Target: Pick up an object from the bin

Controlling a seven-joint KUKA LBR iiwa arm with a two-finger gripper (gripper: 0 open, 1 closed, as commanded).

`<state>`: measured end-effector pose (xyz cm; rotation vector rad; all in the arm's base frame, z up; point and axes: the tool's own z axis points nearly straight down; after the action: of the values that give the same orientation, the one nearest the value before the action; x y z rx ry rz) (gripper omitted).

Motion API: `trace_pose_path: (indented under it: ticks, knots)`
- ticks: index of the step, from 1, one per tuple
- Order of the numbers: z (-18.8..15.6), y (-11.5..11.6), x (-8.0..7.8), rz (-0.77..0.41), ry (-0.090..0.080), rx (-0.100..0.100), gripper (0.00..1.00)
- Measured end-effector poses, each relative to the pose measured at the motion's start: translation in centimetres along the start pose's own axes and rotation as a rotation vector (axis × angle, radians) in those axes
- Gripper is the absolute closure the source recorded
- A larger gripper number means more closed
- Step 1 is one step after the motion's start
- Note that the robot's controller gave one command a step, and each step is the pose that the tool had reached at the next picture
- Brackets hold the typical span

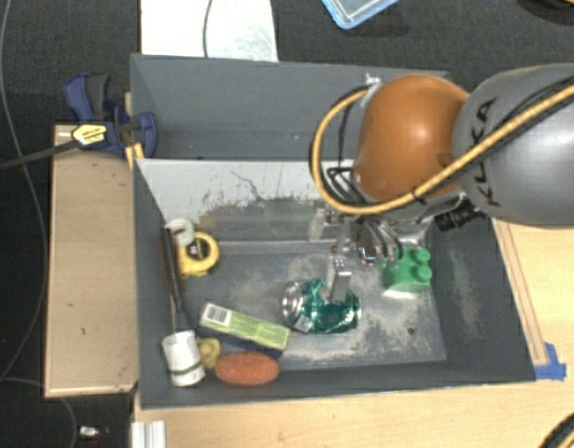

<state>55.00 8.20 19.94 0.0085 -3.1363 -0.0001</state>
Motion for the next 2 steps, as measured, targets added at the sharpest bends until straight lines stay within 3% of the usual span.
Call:
trace_pose_path:
  ticks: [1,2]
  knots:
    - [-0.5,0.0,-0.1,0.003,-0.008,-0.001,0.00]
    - [5.7,-3.4,1.5,0.011,-0.013,-0.002,0.00]
